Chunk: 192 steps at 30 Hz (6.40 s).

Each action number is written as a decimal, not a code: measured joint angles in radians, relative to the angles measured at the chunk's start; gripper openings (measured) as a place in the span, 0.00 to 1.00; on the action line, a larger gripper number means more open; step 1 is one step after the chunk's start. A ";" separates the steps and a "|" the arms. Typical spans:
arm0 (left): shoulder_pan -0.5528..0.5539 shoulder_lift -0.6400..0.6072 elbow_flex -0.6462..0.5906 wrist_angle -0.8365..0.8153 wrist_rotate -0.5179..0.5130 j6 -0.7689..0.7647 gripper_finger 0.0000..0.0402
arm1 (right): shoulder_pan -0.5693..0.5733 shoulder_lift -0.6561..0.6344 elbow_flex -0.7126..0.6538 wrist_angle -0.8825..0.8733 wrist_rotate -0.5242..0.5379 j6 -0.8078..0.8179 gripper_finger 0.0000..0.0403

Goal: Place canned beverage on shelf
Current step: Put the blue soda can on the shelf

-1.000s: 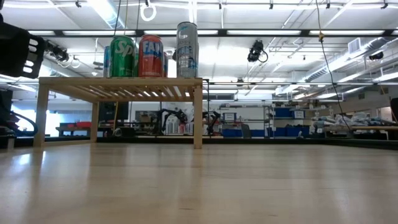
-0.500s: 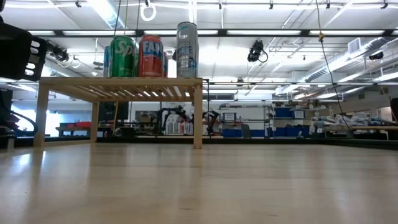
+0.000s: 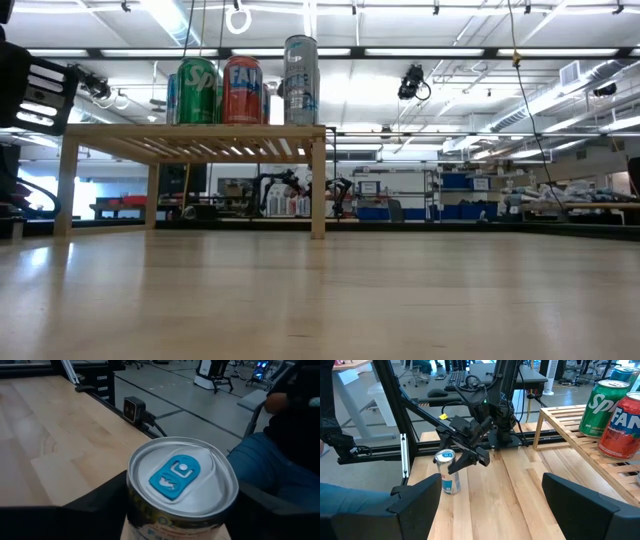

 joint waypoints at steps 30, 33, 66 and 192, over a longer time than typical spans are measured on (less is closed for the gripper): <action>0.173 -0.117 -0.002 -0.058 -0.035 -0.027 0.59 | -0.001 0.000 0.000 0.000 0.001 -0.013 0.88; 0.226 -0.148 -0.002 -0.098 -0.035 -0.027 0.59 | -0.008 0.000 0.000 0.000 0.004 -0.061 0.88; 0.346 -0.417 0.546 -1.106 -0.220 0.060 0.60 | -0.092 0.000 0.000 0.000 -0.171 -0.192 0.88; 0.821 -0.657 0.607 -1.295 -0.261 0.046 0.60 | -0.184 -0.001 0.000 -0.005 -0.367 -0.279 0.88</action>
